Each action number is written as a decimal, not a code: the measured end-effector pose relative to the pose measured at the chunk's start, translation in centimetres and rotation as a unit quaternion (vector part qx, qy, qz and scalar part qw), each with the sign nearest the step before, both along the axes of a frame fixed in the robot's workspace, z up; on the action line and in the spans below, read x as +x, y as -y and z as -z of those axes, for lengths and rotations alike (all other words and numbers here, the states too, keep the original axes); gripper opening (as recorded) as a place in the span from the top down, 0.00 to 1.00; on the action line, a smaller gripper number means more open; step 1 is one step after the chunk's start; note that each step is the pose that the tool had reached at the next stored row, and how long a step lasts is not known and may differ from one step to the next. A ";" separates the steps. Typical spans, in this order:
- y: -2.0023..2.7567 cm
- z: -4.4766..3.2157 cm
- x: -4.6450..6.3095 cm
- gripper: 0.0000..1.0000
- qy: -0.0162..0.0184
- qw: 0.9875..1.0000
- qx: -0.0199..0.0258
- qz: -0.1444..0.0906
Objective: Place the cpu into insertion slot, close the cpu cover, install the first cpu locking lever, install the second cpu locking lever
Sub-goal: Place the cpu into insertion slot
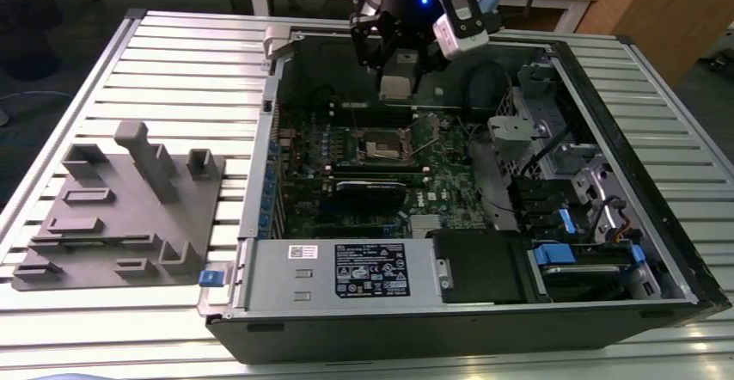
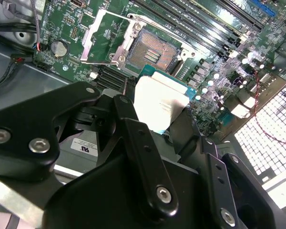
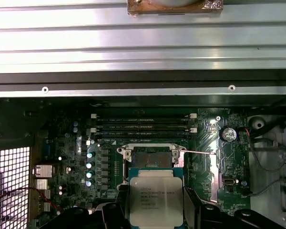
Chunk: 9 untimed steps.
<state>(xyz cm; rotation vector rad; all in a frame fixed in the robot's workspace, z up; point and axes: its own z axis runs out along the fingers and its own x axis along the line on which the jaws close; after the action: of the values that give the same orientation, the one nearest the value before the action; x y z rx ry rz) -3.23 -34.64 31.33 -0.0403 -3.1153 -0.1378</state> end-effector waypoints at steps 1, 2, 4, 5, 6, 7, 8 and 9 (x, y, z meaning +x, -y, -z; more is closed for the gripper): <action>0.00 0.02 0.0 0.46 0.000 1.000 0.000 0.000; 0.00 0.04 0.0 0.46 0.000 1.000 0.000 0.000; 0.00 0.15 0.0 0.46 0.000 1.000 0.000 0.000; 0.00 0.22 0.0 0.46 0.000 1.000 0.000 0.000; 0.00 0.22 0.0 0.46 0.000 1.000 0.000 0.000; 0.00 0.23 0.0 0.46 0.000 1.000 0.000 0.000; 0.00 0.27 0.0 0.46 0.000 1.000 0.000 0.000; 0.00 0.32 0.0 0.46 0.000 1.000 0.000 0.000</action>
<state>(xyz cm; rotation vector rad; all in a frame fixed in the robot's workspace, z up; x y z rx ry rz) -3.23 -34.64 31.01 -0.0402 -3.1155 -0.1385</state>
